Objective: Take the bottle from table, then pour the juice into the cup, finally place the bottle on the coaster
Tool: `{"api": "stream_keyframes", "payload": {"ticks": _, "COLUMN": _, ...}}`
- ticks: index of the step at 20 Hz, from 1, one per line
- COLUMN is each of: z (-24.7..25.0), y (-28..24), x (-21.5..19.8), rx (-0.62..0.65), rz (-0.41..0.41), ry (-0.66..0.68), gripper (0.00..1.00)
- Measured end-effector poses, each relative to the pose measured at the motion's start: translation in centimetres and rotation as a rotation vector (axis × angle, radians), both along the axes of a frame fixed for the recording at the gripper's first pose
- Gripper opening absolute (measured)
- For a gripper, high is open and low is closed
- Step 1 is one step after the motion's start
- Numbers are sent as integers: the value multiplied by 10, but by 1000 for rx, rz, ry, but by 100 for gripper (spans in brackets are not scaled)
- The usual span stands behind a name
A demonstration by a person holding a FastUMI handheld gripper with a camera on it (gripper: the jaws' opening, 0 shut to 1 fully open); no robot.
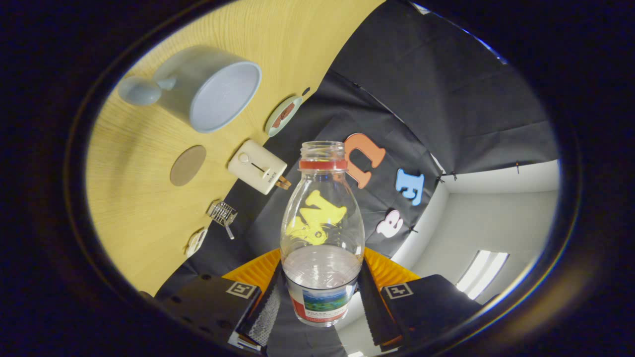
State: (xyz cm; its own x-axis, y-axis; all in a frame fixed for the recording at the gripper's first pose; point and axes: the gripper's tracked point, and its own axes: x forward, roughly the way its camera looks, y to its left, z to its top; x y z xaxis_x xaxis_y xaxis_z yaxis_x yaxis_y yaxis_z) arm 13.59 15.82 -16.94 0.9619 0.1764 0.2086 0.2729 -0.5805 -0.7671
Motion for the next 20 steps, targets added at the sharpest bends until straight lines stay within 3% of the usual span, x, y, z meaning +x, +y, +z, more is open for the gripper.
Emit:
{"api": "stream_keyframes", "payload": {"ticks": 3, "z": -5, "y": -6, "x": 6, "rx": 44, "rz": -17, "ry": 24, "gripper": 79}}
{"api": "stream_keyframes", "payload": {"ticks": 11, "z": -10, "y": -23, "x": 11, "rx": 396, "rz": -76, "ry": 139, "gripper": 79}}
{"api": "stream_keyframes", "payload": {"ticks": 20, "z": 4, "y": -35, "x": 13, "rx": 910, "rz": -123, "ry": 262, "gripper": 79}}
